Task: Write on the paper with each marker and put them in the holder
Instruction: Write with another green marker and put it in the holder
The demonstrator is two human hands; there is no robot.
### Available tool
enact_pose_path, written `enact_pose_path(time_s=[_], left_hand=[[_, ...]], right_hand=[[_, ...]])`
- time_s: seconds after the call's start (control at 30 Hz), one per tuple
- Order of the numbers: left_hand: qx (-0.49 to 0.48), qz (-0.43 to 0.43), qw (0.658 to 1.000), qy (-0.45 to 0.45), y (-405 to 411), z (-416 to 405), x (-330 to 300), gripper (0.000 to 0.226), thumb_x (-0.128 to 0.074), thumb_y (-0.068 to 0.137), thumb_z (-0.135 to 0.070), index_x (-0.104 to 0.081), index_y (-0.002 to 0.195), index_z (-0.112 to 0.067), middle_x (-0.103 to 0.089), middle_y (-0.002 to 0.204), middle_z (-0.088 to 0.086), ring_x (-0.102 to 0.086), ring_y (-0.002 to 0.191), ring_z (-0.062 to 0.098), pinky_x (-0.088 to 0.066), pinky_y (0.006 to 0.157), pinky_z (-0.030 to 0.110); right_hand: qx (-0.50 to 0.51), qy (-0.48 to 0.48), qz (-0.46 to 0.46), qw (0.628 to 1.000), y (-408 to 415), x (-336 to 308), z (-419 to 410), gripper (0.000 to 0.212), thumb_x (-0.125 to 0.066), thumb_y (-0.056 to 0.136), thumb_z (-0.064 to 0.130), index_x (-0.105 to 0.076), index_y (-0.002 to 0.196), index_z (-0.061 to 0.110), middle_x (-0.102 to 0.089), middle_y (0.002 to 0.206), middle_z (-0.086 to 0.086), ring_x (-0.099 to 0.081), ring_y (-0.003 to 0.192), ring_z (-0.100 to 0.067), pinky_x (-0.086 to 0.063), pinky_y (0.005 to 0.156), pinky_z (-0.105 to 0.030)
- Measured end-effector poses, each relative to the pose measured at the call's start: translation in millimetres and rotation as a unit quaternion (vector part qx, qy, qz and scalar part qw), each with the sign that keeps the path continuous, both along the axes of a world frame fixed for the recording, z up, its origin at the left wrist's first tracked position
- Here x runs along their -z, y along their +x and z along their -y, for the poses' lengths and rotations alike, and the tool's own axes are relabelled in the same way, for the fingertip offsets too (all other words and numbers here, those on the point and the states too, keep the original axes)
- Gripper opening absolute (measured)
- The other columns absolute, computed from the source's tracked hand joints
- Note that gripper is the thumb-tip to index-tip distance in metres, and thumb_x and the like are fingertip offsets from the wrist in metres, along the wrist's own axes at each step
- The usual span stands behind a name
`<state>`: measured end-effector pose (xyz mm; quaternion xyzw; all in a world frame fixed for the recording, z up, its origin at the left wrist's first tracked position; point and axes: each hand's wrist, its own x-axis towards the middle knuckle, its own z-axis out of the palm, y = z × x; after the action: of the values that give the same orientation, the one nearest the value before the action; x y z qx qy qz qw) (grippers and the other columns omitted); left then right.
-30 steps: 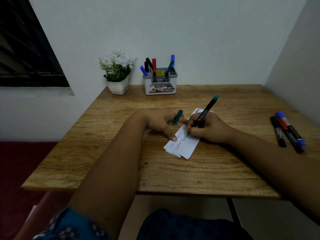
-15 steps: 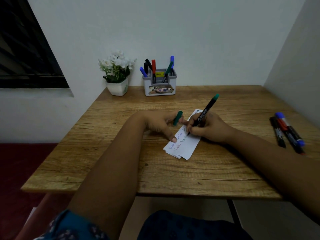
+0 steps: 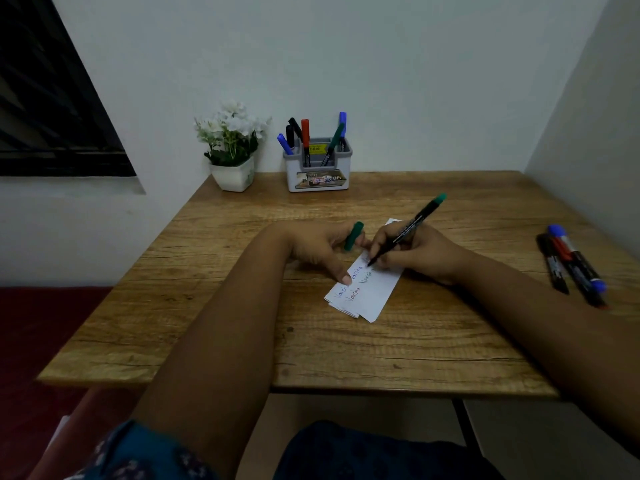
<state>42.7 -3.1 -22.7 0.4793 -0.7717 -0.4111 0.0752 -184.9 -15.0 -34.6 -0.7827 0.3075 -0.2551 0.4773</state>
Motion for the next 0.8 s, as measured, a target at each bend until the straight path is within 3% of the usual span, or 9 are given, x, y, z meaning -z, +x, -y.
enact_pose_path(time_s=[0.27,0.53,0.73,0.8], left_hand=[[-0.002,0.009,1.0,0.007,0.9,2.7,0.6,0.081,-0.084,0.065,-0.031,-0.04,0.133,-0.026,-0.046,0.141,-0.005,-0.038,0.135,0.016,-0.03,0.115,0.045],[-0.002,0.003,1.0,0.02,-0.1,1.5,-0.2,0.083,-0.083,0.066,-0.028,-0.038,0.135,-0.024,-0.043,0.143,-0.005,-0.034,0.138,0.014,-0.027,0.117,0.043],[-0.003,0.0,1.0,0.021,-0.2,1.2,0.0,0.083,-0.084,0.065,-0.029,-0.038,0.134,-0.026,-0.042,0.145,-0.006,-0.034,0.139,0.015,-0.027,0.117,0.045],[-0.004,0.001,1.0,0.019,-0.5,0.8,0.1,0.085,-0.084,0.065,-0.029,-0.038,0.136,-0.024,-0.043,0.145,-0.006,-0.034,0.138,0.016,-0.027,0.117,0.045]], right_hand=[[0.011,-0.026,-0.02,0.999,0.9,1.6,-3.0,0.015,-0.066,0.086,-0.001,-0.073,0.08,0.011,-0.074,0.091,-0.015,-0.064,0.111,-0.037,-0.051,0.096,-0.05],[0.01,-0.05,-0.044,0.998,1.7,2.6,-1.9,0.011,-0.068,0.084,0.003,-0.073,0.081,0.012,-0.072,0.097,-0.018,-0.062,0.113,-0.034,-0.049,0.095,-0.055],[0.028,-0.056,-0.043,0.997,0.5,1.1,-1.3,0.016,-0.068,0.085,0.005,-0.074,0.077,0.017,-0.074,0.09,-0.006,-0.069,0.096,-0.017,-0.053,0.085,-0.034],[0.028,-0.057,-0.047,0.997,0.9,0.9,-1.5,0.016,-0.068,0.084,0.004,-0.073,0.076,0.017,-0.074,0.091,-0.007,-0.068,0.1,-0.02,-0.054,0.088,-0.04]])
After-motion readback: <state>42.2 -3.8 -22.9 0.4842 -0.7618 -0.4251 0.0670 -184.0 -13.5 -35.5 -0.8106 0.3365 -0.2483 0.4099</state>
